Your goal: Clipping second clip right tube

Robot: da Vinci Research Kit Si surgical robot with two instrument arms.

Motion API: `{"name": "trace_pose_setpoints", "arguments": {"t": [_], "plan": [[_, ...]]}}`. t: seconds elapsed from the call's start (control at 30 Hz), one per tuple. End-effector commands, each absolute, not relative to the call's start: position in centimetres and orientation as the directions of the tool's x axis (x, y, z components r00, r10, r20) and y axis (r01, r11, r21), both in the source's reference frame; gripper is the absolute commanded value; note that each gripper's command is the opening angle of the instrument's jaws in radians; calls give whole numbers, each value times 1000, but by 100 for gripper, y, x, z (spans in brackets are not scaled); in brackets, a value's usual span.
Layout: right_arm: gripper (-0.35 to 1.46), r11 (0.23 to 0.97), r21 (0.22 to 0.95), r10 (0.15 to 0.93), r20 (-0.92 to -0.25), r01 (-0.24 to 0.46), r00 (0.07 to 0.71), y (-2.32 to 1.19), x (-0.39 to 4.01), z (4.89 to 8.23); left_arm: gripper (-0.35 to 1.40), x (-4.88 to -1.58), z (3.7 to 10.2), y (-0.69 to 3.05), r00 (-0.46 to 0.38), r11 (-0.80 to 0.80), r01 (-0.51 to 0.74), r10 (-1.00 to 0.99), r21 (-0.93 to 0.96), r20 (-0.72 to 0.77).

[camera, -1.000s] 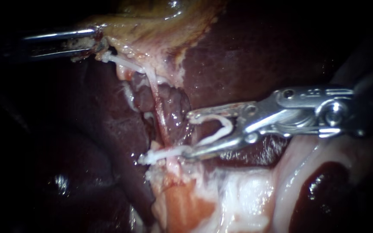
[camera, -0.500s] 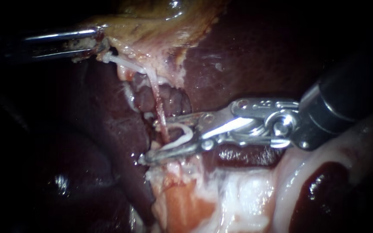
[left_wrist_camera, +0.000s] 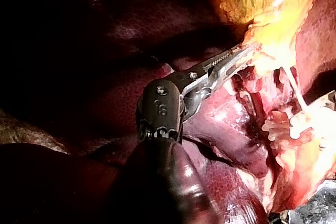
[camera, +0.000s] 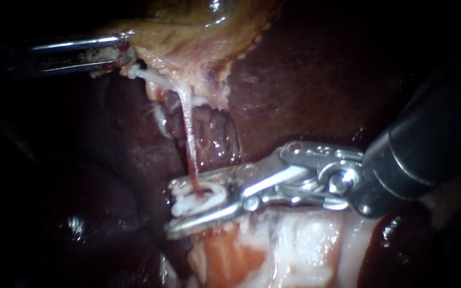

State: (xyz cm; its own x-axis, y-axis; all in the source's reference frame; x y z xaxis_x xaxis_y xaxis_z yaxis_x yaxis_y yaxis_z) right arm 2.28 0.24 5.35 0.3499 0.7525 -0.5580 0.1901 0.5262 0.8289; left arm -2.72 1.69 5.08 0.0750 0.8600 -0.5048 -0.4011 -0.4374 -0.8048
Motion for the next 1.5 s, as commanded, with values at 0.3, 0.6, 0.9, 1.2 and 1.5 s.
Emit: {"name": "trace_pose_setpoints", "arguments": {"t": [0.3, 0.6, 0.9, 1.2, 1.5], "plan": [[46, 522, 827, 753, -562, 209, 344, 23, 228, 530, -35, -271, 508, 169, 75, -437, -401, 860, -805, -505], [23, 519, 828, 753, -561, 213, 345, 26, 220, 531, -35, -272, 508, 169, 75, -437, -401, 860, -805, -505], [-7, 518, 828, 753, -560, 214, 345, 29, 218, 530, -35, -272, 508, 169, 75, -437, -402, 860, -805, -505], [-35, 508, 829, 739, -559, 234, 376, 32, 214, 527, -35, -272, 508, 169, 75, -437, -402, 860, -805, -505], [-35, 507, 827, 718, -561, 242, 412, 34, 210, 529, -35, -273, 508, 169, 76, -437, -405, 860, -804, -505]]}}
